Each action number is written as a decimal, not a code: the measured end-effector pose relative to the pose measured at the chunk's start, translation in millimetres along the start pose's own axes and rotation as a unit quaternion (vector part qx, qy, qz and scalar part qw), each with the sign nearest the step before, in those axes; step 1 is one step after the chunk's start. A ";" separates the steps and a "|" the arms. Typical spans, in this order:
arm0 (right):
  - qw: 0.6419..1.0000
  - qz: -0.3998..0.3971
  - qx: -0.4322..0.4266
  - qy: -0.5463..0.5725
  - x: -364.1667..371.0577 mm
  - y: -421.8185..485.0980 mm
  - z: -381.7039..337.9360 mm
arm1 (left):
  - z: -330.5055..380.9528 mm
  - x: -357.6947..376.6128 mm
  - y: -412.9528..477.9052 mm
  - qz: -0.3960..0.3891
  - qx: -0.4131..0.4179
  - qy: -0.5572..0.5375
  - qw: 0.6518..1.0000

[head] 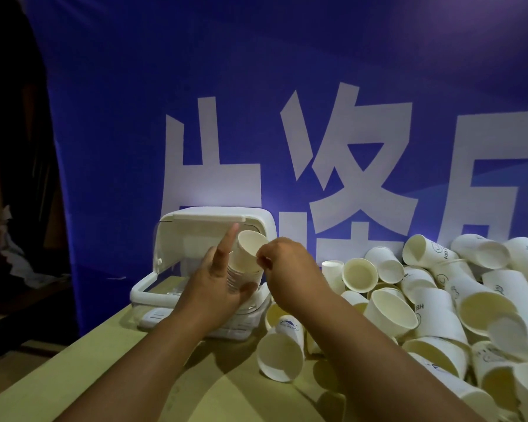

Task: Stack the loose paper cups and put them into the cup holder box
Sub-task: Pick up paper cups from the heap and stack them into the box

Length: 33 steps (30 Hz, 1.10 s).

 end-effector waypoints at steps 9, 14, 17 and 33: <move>0.990 -0.131 -0.045 0.014 31.8 -7.8 -12.4 | -25.7 6.7 1.4 -0.024 -0.102 -0.049 0.993; 0.984 -0.174 -0.048 0.007 41.2 -7.7 -7.7 | -25.8 5.7 0.5 -0.029 -0.129 -0.047 0.990; 0.989 -0.133 -0.022 0.058 29.9 -4.0 -0.8 | -20.6 1.1 -2.5 -0.021 -0.113 -0.064 0.991; 0.980 0.044 0.193 -0.016 -107.5 -56.0 142.1 | 112.7 34.6 14.2 -0.132 0.019 -0.060 0.989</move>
Point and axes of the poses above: each hand's wrist, its own y-axis towards the middle knuckle, its own x-axis out of the palm, z = x × y, the point moved 8 cm from there along y, towards the middle knuckle, and after that the axes turned 8 degrees about -z, right-handed, at the moved point
